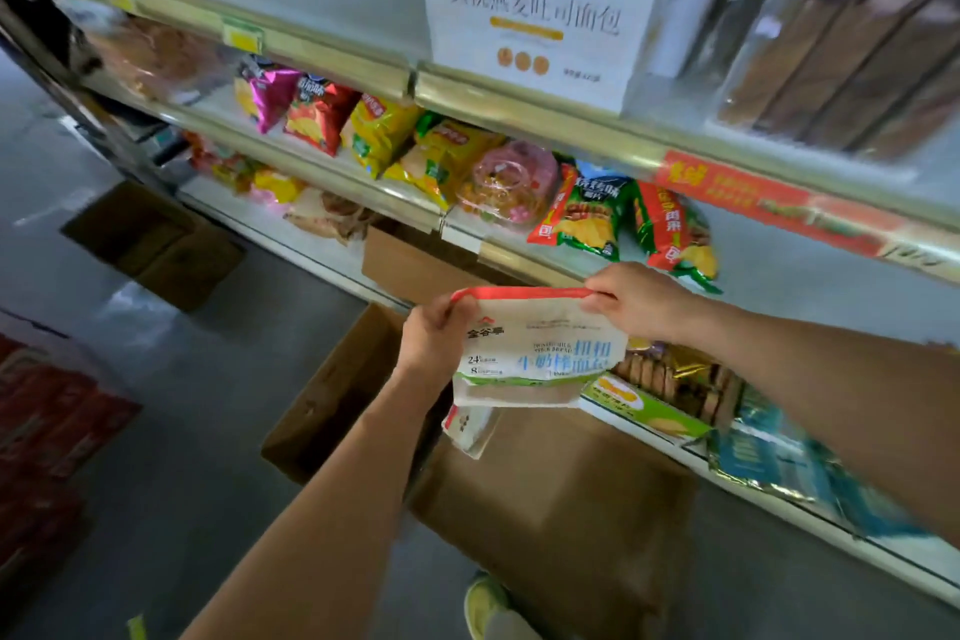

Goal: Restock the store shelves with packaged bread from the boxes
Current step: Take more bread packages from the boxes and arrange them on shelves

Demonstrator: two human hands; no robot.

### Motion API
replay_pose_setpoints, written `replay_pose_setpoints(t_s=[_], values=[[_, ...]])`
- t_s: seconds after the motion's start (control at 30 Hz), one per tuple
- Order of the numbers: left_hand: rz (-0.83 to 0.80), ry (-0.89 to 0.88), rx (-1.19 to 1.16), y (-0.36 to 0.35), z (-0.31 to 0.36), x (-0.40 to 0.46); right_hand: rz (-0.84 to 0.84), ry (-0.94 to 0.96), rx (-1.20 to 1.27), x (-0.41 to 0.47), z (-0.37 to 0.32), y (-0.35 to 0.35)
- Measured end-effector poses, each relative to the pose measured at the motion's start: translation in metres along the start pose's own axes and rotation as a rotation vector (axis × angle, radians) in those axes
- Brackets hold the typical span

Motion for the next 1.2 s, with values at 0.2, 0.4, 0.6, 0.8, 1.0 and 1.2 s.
replay_pose_setpoints(t_s=[0.2,0.4,0.6,0.8,1.0,1.2], values=[[-0.038,-0.136,0.0,-0.014,0.077,-0.066,0.237,-0.048,0.306,-0.098,0.0,0.065],[-0.087,-0.176,0.062,-0.041,0.137,-0.16,0.564,-0.172,0.69,-0.24,0.011,0.099],[-0.147,-0.224,-0.003,-0.07,0.175,-0.242,0.628,-0.275,0.881,-0.345,0.02,0.09],[-0.203,-0.244,0.002,-0.104,0.203,-0.282,0.797,-0.263,0.851,-0.412,0.018,0.122],[-0.235,-0.315,0.02,-0.142,0.247,-0.288,0.903,-0.298,0.702,-0.452,0.036,0.179],[-0.293,-0.407,0.05,-0.19,0.308,-0.276,0.925,-0.354,0.613,-0.466,0.07,0.231]])
Point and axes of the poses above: each hand's wrist, its own x-axis towards the middle knuckle, its own y-axis out of the back of the hand, z = x × y, the point moved 9 cm from there along x, towards the middle knuckle, and after that the axes turned 7 degrees about y, right-handed, at the moved point
